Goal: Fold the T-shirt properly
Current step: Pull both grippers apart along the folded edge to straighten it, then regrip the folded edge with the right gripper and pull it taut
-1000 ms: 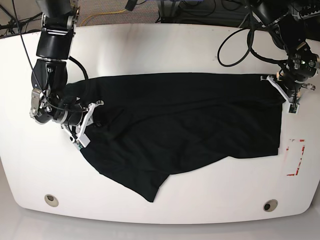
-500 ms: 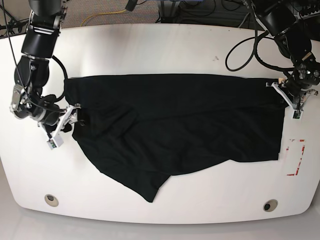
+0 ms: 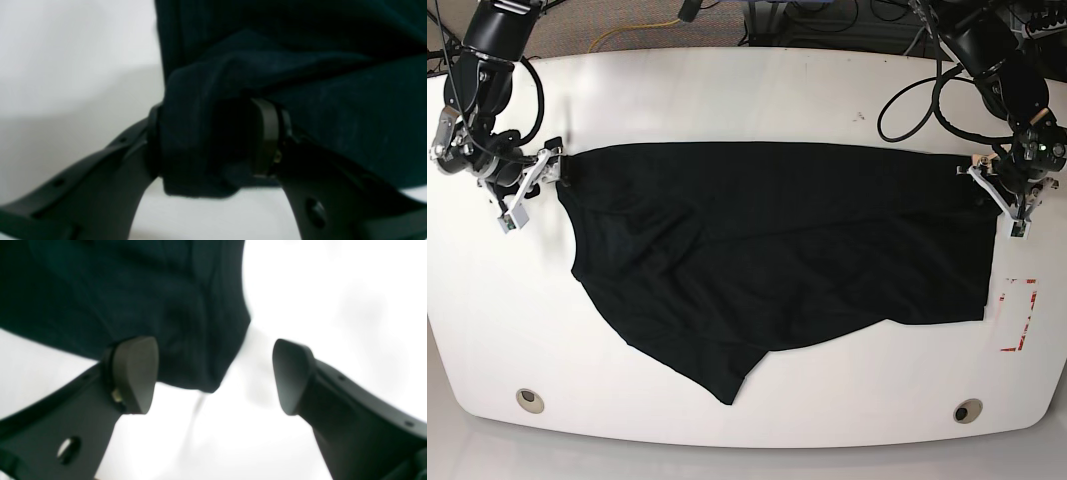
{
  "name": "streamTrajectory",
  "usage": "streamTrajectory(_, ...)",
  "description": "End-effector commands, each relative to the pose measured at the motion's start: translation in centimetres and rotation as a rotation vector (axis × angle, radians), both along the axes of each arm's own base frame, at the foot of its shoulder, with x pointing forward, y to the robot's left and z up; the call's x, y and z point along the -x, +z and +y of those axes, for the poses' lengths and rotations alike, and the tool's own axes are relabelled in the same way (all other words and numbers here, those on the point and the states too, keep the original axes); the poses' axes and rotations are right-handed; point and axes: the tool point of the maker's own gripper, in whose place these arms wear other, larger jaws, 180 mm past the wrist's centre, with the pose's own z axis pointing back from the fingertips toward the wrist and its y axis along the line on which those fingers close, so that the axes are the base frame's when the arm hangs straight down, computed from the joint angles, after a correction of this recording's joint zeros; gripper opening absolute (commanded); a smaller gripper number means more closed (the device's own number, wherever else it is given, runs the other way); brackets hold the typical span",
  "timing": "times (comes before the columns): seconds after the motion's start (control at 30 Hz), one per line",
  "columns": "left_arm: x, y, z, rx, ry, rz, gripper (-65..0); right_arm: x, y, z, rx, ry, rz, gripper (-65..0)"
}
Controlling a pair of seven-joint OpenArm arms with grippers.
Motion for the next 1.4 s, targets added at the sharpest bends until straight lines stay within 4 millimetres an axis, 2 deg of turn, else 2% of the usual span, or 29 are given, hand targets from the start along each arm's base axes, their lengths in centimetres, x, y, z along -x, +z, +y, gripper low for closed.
streamTrajectory(0.0, -1.5, 0.6, 0.4, 0.022, 0.005, -0.072, -34.2, -0.6, 0.7, -0.4, 0.005, -0.027, -0.059, -15.4)
streamTrajectory(0.1, -1.5, 0.1, 0.8, 0.033, 0.008, -0.076, -34.2, -0.4, -0.1, -0.4, 0.032, -0.039, -0.048, -15.4)
streamTrajectory(0.23, -1.1, -1.8, 0.5, 0.073, 0.010, -0.038, -34.3, -0.1, -1.4, 0.4, 0.062, -0.041, -0.022, -15.7)
streamTrajectory(0.3, -1.0, -1.9, 0.5, 0.074, 0.012, -0.035, -34.6, -0.1, -1.5, 0.9, 0.048, -0.041, -0.024, -19.8)
streamTrajectory(0.33, -0.9, -1.9, 0.6, 0.073, 0.015, -0.035, -35.1, -0.1, -1.6, 1.1, 0.042, -0.042, -0.023, -23.9)
streamTrajectory(0.37, -0.9, -1.9, 0.6, 0.074, 0.017, -0.034, -37.8, 0.0, -1.6, 1.1, 0.042, -0.041, -0.022, -30.8)
streamTrajectory(0.43, -0.7, -2.1, 0.6, 0.073, 0.015, -0.028, -47.6, 0.0, -1.7, 1.2, 0.038, -0.042, -0.019, -46.9)
streamTrajectory(0.47, -0.4, -2.3, 0.5, 0.073, 0.013, -0.020, -51.0, 0.2, -1.8, 1.2, 0.037, -0.041, -0.015, -52.8)
streamTrajectory(0.53, 0.2, -2.7, 0.6, 0.068, 0.012, -0.005, -56.7, 0.4, -1.9, 1.2, 0.040, -0.040, -0.008, -62.6)
streamTrajectory(0.57, 0.4, -2.6, 1.0, 0.059, 0.012, 0.002, -58.3, 0.5, -2.0, 1.2, 0.042, -0.038, -0.001, -64.2)
streamTrajectory(0.63, 0.5, -2.4, 1.5, 0.046, 0.013, 0.005, -59.4, 1.4, -2.4, 0.9, 0.053, -0.039, 0.030, -64.2)
streamTrajectory(0.73, 2.2, -3.2, 2.2, 0.032, 0.020, 0.041, -59.4, 2.4, -2.1, 0.4, 0.091, -0.026, 0.046, -64.2)
streamTrajectory(0.8, 3.1, -2.5, 3.1, -0.012, 0.013, 0.045, -59.4, 3.9, -1.5, -0.5, 0.130, -0.031, 0.052, -64.2)
streamTrajectory(0.93, 5.1, -2.0, 3.2, -0.069, -0.013, 0.065, -58.7, 5.9, -0.8, -0.6, 0.183, -0.004, 0.068, -63.9)
streamTrajectory(0.97, 5.8, -1.9, 3.2, -0.084, -0.022, 0.074, -57.5, 6.5, -0.6, -0.5, 0.199, 0.009, 0.074, -61.5)
streamTrajectory(1.03, 6.7, -1.8, 3.2, -0.104, -0.032, 0.084, -51.8, 7.2, -0.3, -0.3, 0.219, 0.026, 0.077, -52.8)
streamTrajectory(1.2, 7.4, 0.0, 3.2, -0.162, -0.054, 0.061, -30.0, 7.9, 1.4, 0.5, 0.266, 0.071, 0.040, -23.1)
streamTrajectory(1.27, 7.2, 0.5, 2.9, -0.173, -0.055, 0.060, -28.9, 7.5, 2.2, 1.1, 0.273, 0.084, 0.009, -18.4)
streamTrajectory(1.33, 7.0, 1.1, 2.8, -0.178, -0.054, 0.060, -29.0, 7.2, 2.5, 2.2, 0.244, 0.082, -0.017, -17.3)
streamTrajectory(1.37, 6.2, 2.1, 2.6, -0.180, -0.057, 0.031, -29.0, 7.0, 2.6, 2.8, 0.221, 0.082, -0.031, -17.8)
